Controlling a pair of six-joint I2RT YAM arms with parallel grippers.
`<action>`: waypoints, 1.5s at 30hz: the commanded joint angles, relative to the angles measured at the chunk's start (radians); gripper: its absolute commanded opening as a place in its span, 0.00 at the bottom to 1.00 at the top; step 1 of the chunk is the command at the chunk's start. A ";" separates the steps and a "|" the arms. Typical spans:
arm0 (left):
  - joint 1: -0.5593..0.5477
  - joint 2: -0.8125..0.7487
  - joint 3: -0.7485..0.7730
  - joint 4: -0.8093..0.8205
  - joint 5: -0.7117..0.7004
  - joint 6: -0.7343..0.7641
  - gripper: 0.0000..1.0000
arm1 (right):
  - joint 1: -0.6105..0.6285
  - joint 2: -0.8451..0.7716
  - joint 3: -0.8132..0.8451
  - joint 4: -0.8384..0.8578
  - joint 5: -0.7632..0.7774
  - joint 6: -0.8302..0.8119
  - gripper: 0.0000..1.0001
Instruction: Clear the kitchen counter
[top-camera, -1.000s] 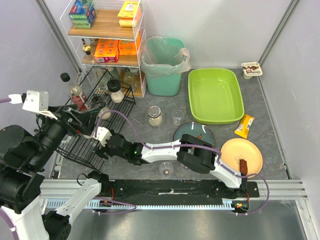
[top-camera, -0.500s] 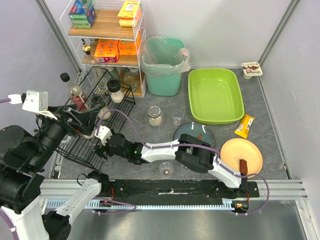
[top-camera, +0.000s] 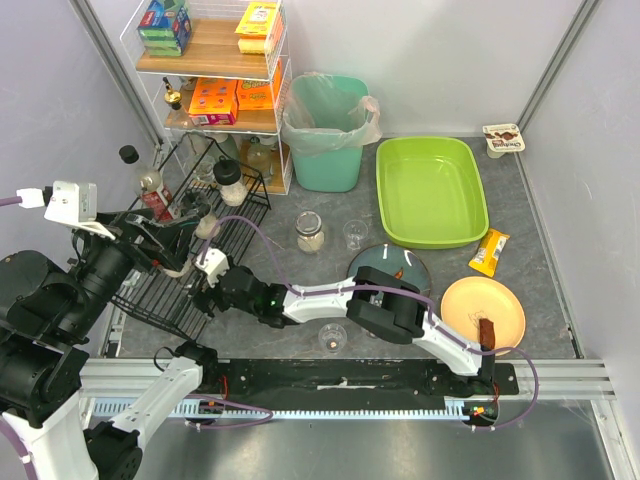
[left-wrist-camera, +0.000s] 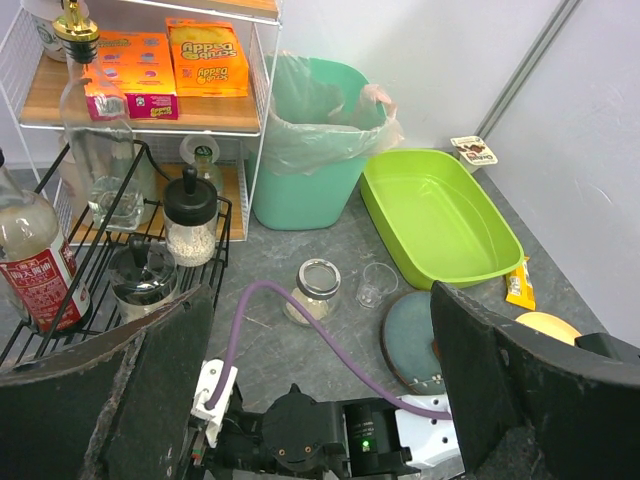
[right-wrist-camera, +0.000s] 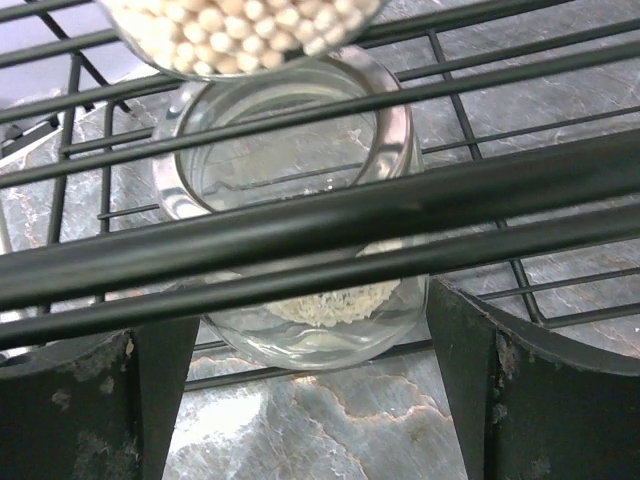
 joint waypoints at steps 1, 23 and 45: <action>0.003 0.002 0.011 0.010 -0.012 0.040 0.94 | -0.018 -0.008 -0.024 0.054 0.047 0.014 0.98; 0.003 -0.001 -0.007 -0.007 -0.019 0.043 0.94 | -0.005 -0.185 -0.227 0.052 -0.109 -0.030 0.97; 0.003 0.008 -0.018 -0.007 0.007 0.031 0.94 | -0.010 -0.145 -0.139 -0.017 -0.039 -0.001 0.19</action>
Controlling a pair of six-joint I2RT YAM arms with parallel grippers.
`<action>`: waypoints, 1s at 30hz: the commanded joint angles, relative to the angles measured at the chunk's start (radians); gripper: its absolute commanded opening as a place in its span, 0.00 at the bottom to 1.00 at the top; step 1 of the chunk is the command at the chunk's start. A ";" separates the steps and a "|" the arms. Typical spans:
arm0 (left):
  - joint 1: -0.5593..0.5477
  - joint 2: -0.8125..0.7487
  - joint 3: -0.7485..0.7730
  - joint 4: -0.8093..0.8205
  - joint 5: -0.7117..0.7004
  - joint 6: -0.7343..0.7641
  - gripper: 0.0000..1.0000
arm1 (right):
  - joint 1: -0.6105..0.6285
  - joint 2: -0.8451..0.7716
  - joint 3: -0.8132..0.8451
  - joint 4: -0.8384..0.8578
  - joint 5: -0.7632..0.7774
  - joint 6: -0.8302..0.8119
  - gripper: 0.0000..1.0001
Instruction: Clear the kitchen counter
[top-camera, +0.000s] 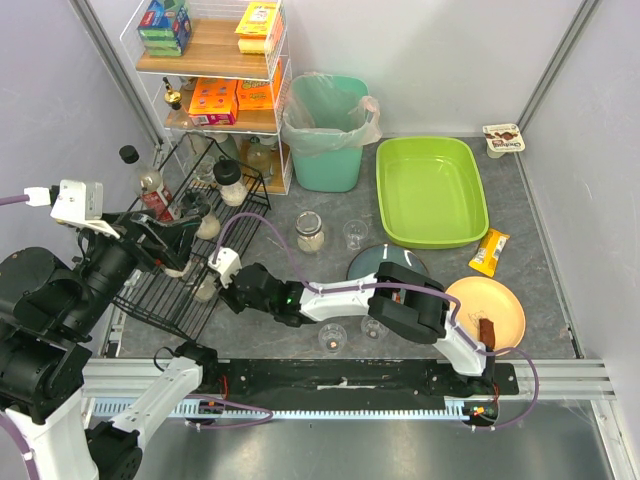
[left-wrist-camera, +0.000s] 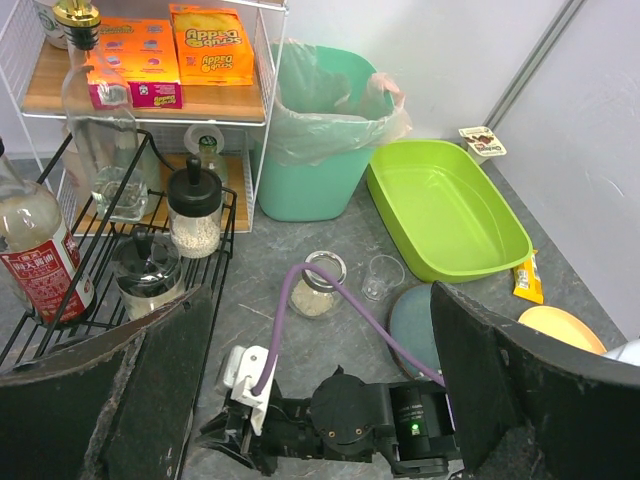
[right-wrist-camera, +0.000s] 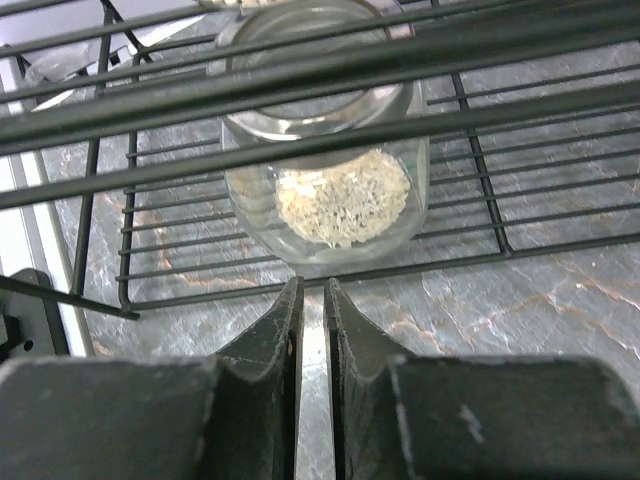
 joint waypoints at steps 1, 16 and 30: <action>0.003 0.009 0.000 0.001 0.013 0.024 0.94 | -0.001 0.044 0.081 0.009 0.016 -0.001 0.20; 0.003 0.007 0.003 0.001 0.004 0.030 0.94 | -0.011 0.110 0.157 0.005 0.011 0.002 0.19; 0.003 0.012 -0.005 0.001 0.004 0.032 0.94 | -0.015 -0.022 -0.059 0.098 0.018 -0.043 0.43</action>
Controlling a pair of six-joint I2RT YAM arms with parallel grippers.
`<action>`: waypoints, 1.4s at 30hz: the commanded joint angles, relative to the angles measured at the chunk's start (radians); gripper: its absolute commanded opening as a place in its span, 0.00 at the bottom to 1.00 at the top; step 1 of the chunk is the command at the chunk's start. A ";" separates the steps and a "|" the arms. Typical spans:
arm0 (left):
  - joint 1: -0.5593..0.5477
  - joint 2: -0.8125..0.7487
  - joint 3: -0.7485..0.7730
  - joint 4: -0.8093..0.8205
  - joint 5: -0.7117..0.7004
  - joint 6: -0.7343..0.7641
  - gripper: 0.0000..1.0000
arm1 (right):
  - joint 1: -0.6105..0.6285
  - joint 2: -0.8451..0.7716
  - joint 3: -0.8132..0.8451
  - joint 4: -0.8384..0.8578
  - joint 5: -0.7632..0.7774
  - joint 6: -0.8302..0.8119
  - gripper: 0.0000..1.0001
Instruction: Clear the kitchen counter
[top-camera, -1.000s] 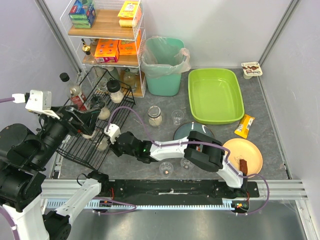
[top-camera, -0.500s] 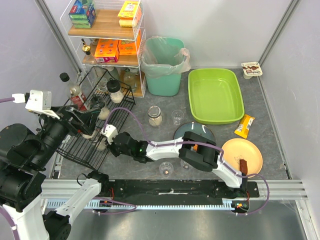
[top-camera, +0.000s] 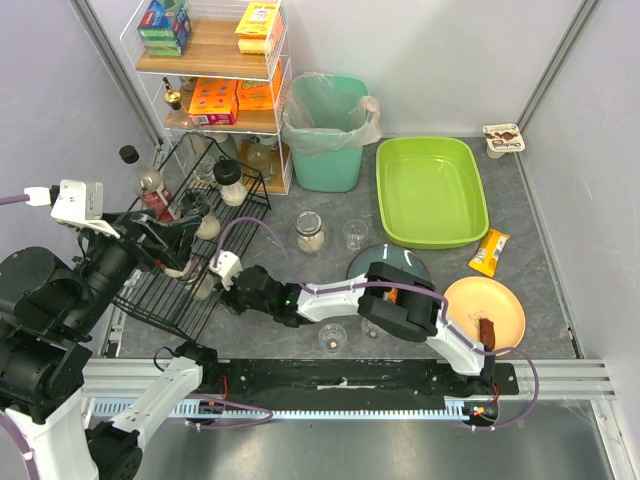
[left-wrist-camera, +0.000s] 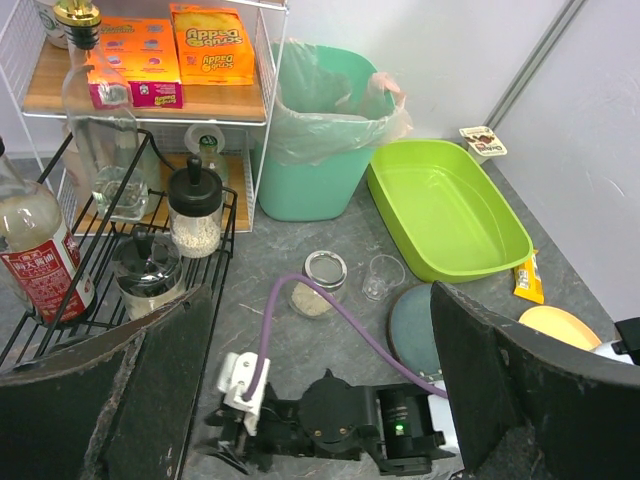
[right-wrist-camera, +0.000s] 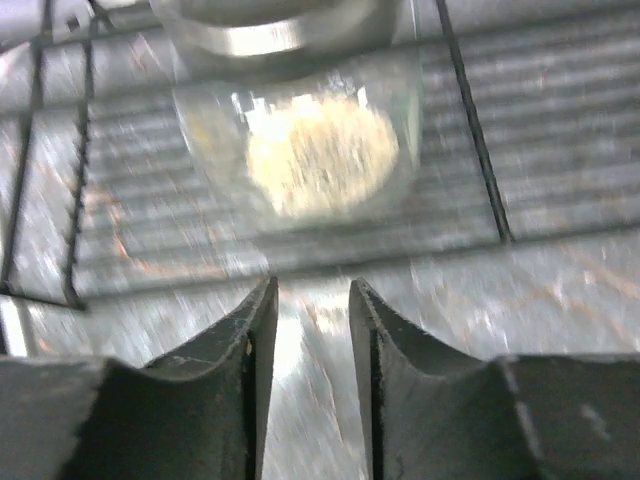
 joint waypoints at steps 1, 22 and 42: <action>0.003 0.013 -0.006 0.002 0.010 0.030 0.94 | -0.005 -0.155 -0.172 0.067 0.035 -0.016 0.47; 0.003 0.059 -0.058 0.084 0.212 0.007 0.95 | -0.299 -0.576 -0.265 -0.524 0.106 -0.233 0.98; 0.003 0.097 -0.092 0.122 0.361 0.039 0.95 | -0.506 -0.248 -0.031 -0.605 -0.353 -0.369 0.96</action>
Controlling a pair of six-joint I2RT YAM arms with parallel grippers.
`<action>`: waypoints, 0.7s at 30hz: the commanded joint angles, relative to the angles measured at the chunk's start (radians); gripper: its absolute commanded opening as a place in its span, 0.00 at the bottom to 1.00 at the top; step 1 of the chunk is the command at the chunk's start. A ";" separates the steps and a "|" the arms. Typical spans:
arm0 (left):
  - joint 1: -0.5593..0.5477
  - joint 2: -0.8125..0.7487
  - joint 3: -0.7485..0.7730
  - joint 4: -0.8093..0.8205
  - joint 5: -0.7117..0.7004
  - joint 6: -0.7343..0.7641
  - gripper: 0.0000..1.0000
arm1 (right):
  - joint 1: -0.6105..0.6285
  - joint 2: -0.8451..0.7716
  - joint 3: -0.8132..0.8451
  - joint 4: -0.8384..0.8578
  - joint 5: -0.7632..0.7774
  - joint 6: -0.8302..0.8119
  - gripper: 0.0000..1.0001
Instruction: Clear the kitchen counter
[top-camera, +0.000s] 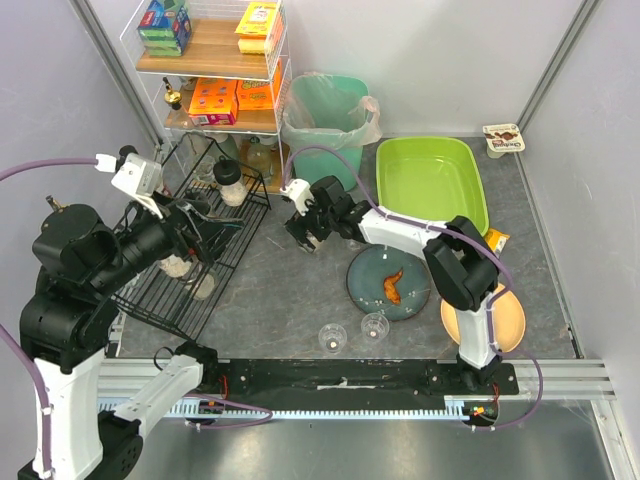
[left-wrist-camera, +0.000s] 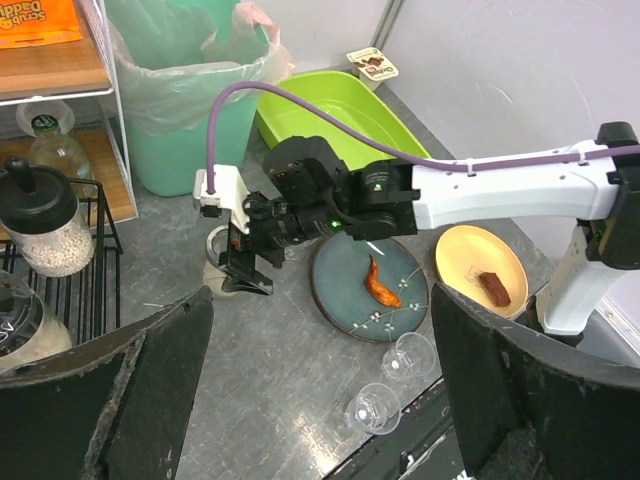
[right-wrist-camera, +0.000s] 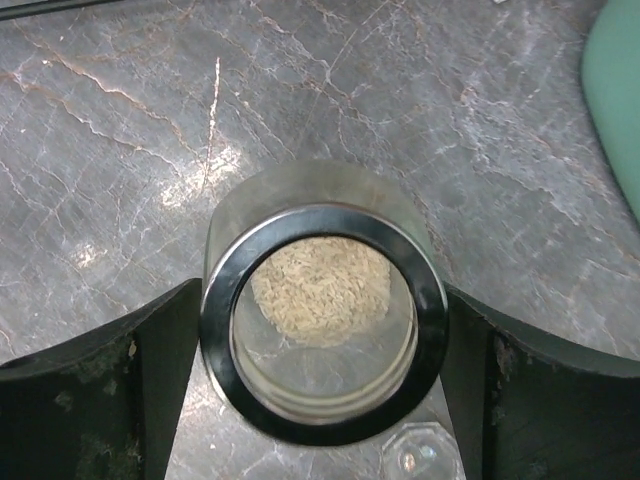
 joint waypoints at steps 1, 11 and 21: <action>0.004 0.011 -0.012 0.042 0.045 0.035 0.95 | -0.008 0.062 0.075 -0.024 -0.107 0.004 0.92; 0.003 -0.007 -0.036 0.036 0.051 0.038 0.95 | 0.061 0.026 -0.026 0.077 -0.130 0.151 0.59; 0.004 -0.027 -0.058 0.033 0.044 0.027 0.95 | 0.256 0.046 -0.014 0.006 0.180 0.249 0.70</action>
